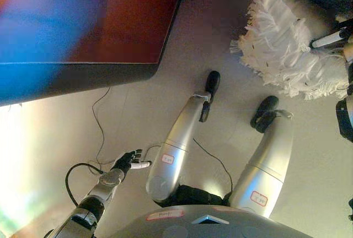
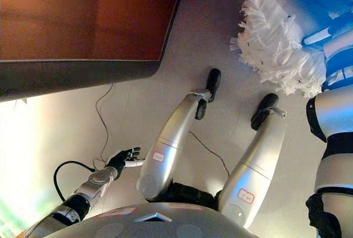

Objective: Pick up the pillow and put it on the sofa.

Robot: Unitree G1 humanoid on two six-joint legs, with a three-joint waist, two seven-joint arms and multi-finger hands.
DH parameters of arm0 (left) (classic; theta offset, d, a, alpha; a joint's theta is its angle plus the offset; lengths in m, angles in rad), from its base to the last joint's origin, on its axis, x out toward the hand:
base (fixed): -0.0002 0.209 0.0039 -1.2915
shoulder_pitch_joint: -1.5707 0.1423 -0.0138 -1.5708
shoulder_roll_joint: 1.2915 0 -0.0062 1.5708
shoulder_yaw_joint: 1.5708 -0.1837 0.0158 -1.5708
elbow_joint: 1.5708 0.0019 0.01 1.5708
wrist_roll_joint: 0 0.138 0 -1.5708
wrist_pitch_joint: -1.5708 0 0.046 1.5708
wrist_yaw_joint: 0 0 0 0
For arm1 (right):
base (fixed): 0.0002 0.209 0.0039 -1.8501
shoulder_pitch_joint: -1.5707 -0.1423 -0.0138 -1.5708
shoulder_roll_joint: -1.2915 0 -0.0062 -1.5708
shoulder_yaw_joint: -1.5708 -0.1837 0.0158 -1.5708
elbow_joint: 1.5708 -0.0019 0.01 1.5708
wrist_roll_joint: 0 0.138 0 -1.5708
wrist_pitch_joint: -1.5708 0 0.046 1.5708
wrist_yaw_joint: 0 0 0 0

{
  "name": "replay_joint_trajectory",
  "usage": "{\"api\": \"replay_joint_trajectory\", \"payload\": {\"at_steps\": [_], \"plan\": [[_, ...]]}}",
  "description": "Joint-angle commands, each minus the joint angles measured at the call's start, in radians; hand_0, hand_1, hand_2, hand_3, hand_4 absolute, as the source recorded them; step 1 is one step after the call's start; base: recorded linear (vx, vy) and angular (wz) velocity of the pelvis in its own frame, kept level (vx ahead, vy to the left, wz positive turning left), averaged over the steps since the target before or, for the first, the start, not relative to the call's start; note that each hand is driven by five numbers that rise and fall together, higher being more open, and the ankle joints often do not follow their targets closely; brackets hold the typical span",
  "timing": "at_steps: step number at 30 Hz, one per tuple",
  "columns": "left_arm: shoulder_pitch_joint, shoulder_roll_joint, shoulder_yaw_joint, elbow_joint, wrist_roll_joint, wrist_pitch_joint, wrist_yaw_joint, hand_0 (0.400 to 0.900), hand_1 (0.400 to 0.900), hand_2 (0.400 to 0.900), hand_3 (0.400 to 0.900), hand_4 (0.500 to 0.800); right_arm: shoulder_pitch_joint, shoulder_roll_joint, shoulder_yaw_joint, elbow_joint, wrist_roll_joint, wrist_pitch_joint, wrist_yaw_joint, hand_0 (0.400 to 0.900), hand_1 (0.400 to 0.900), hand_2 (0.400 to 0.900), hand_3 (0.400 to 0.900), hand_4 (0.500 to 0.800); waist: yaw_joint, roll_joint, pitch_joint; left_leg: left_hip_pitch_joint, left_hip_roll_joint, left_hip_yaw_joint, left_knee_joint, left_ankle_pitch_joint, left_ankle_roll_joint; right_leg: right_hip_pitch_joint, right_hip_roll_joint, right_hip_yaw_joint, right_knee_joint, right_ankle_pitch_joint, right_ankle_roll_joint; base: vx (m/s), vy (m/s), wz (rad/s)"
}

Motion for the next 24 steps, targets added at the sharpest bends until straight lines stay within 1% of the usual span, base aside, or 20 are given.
{"api": "replay_joint_trajectory", "payload": {"at_steps": [1, 4, 7, 10, 15, 17, 20, 24], "plan": [[0.1, 0.033, -0.009, 0.027, -0.041, 0.003, 0.026, 0.9, 0.9, 0.9, 0.9, 0.8, -0.106, -0.071, 0.057, -0.061, 0.054, -0.097, 0.009, 0.4, 0.4, 0.4, 0.4, 0.5, 0.006, 0.174, 0.059, 0.067, 0.035, 0.023, -0.105, -0.011, 0.011, 0.004, 0.017, 0.01, -0.05, 0.029, -0.022, -0.03, 0.044, -0.1], [0.106, 0.032, 0.003, 0.029, -0.045, -0.012, 0.03, 0.9, 0.9, 0.9, 0.9, 0.8, -0.113, -0.085, 0.059, -0.064, 0.053, -0.1, -0.004, 0.4, 0.4, 0.4, 0.4, 0.5, 0.007, 0.171, 0.059, 0.073, 0.046, 0.024, -0.118, -0.008, 0.006, 0.012, 0.017, 0.005, -0.063, 0.031, -0.019, -0.04, 0.018, -0.06], [0.108, 0.037, 0.013, 0.024, -0.049, -0.014, 0.027, 0.9, 0.9, 0.9, 0.9, 0.8, -0.117, -0.096, 0.058, -0.072, 0.051, -0.112, -0.015, 0.4, 0.4, 0.4, 0.4, 0.5, 0.007, 0.167, 0.059, 0.076, 0.053, 0.025, -0.126, -0.003, 0.002, 0.019, 0.016, -0.001, -0.072, 0.035, -0.016, -0.03, -0.006, -0.03], [0.113, 0.044, 0.022, 0.006, -0.053, -0.01, 0.026, 0.9, 0.9, 0.9, 0.9, 0.8, -0.12, -0.109, 0.059, -0.091, 0.055, -0.109, -0.017, 0.4, 0.4, 0.4, 0.4, 0.5, 0.008, 0.163, 0.059, 0.085, 0.06, 0.024, -0.142, 0.003, -0.003, 0.03, 0.017, -0.009, -0.086, 0.038, -0.014, -0.01, -0.002, -0.01], [0.122, 0.049, 0.037, 0.013, -0.049, -0.032, 0.027, 0.9, 0.9, 0.9, 0.9, 0.8, -0.106, -0.12, 0.057, -0.113, 0.058, -0.138, -0.028, 0.4, 0.4, 0.4, 0.4, 0.5, 0.006, 0.155, 0.059, 0.106, 0.072, 0.025, -0.16, 0.01, -0.006, 0.053, 0.021, -0.018, -0.106, 0.043, -0.015, -0.02, -0.005, 0.0], [0.122, 0.048, 0.045, 0.023, -0.043, -0.046, 0.025, 0.9, 0.9, 0.9, 0.9, 0.8, -0.096, -0.118, 0.054, -0.118, 0.059, -0.153, -0.017, 0.4, 0.4, 0.4, 0.4, 0.5, 0.007, 0.148, 0.059, 0.125, 0.077, 0.026, -0.17, 0.01, -0.006, 0.074, 0.019, -0.027, -0.116, 0.043, -0.016, -0.03, -0.031, -0.02], [0.112, 0.046, 0.048, 0.03, -0.033, -0.051, 0.016, 0.9, 0.9, 0.9, 0.9, 0.8, -0.06, -0.11, 0.042, -0.13, 0.06, -0.183, 0.004, 0.4, 0.4, 0.4, 0.4, 0.5, 0.004, 0.131, 0.059, 0.176, 0.088, 0.027, -0.198, 0.016, -0.012, 0.131, 0.016, -0.046, -0.152, 0.05, -0.014, -0.01, -0.035, -0.05], [0.089, 0.041, 0.049, 0.044, -0.026, -0.045, 0.006, 0.9, 0.9, 0.9, 0.9, 0.8, -0.011, -0.098, 0.02, -0.147, 0.067, -0.246, 0.032, 0.4, 0.4, 0.4, 0.4, 0.5, -0.001, 0.101, 0.059, 0.268, 0.1, 0.025, -0.255, 0.029, -0.02, 0.23, 0.014, -0.074, -0.225, 0.069, -0.003, 0.01, -0.051, -0.05]]}}
